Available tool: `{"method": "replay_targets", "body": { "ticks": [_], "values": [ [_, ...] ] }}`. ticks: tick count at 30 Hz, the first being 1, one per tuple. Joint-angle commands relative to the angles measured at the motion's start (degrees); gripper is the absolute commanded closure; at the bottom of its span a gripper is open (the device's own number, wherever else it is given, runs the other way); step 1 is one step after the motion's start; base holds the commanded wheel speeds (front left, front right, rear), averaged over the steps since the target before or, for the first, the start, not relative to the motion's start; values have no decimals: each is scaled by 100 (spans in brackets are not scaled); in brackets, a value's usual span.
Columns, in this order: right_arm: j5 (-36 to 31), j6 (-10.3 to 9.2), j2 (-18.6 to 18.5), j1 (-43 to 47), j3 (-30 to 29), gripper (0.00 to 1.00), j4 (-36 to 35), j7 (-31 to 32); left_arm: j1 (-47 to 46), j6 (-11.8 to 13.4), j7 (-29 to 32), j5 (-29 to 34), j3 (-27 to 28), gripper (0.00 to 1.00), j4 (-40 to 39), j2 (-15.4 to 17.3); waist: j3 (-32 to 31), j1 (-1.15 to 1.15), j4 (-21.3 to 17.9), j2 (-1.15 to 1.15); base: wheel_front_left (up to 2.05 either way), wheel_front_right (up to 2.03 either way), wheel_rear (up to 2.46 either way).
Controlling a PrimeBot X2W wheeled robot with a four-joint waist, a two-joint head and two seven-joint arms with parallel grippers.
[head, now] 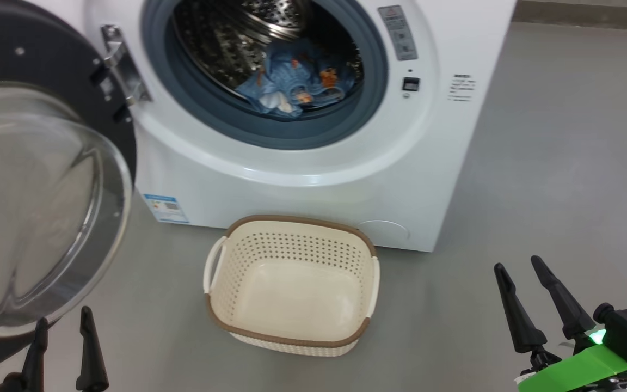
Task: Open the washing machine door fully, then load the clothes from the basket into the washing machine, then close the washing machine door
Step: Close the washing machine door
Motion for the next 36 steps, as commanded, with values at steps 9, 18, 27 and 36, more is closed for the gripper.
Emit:
{"method": "replay_targets", "body": {
  "ticks": [9,18,27,36],
  "values": [
    [76,32,-174,-318,300,0,-56,-46,37,3,-37,-85,234,0,-176,-26,-29,0,1032,0,0,0,0],
    [105,32,-212,-346,447,0,-29,-46,147,3,-37,-49,366,0,-217,-73,-38,0,1560,0,0,0,0],
    [120,32,-248,-456,609,0,19,-46,231,3,-37,-5,537,0,-328,-87,11,0,1716,0,0,0,0],
    [181,32,-210,-569,784,0,105,-46,335,44,-37,-34,705,0,-379,-90,-84,0,1714,0,0,0,0]
  ]
}}
